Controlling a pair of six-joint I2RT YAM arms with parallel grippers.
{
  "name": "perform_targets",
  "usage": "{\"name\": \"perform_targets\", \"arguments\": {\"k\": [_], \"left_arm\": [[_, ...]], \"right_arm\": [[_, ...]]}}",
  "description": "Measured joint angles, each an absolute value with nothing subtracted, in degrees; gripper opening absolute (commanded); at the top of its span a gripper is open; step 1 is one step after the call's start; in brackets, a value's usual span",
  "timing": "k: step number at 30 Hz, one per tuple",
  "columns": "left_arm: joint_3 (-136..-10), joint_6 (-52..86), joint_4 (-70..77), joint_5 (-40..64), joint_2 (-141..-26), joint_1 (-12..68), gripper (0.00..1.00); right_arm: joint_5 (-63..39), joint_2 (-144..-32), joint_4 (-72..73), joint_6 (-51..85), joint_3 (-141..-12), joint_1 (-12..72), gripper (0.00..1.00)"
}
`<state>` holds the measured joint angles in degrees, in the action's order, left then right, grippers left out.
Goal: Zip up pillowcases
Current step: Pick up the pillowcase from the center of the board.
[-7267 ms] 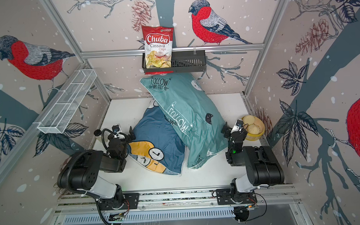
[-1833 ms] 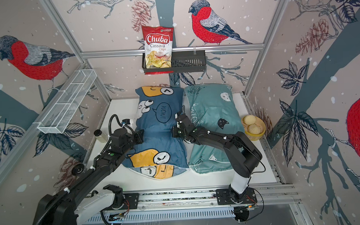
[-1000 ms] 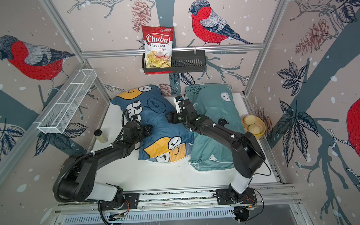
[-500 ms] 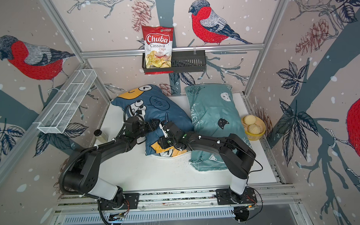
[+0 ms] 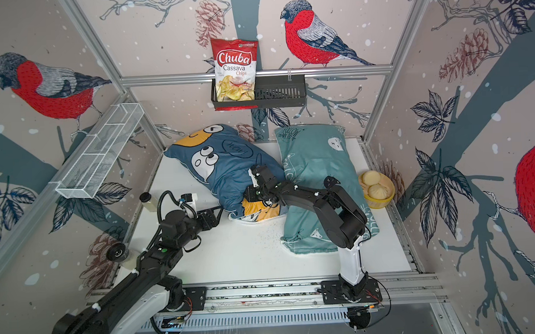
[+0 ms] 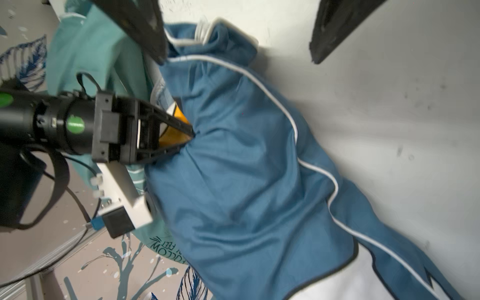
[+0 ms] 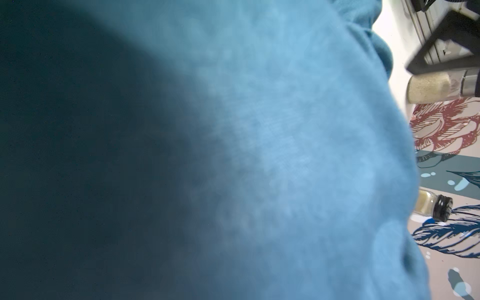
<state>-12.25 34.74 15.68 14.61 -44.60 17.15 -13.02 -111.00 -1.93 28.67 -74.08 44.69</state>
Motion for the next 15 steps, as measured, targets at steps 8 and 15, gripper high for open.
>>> {"name": "perform_targets", "arguments": {"k": [8,15], "left_arm": [[-5.45,42.39,25.12,23.92,-43.35,17.15,0.48],[-3.36,48.25,35.16,28.25,-50.57,17.15,0.57]], "right_arm": [[-13.93,-111.15,-1.98,28.67,-74.43,44.31,0.39],[-14.83,-111.15,-2.22,28.91,-74.56,44.23,0.39]]}}
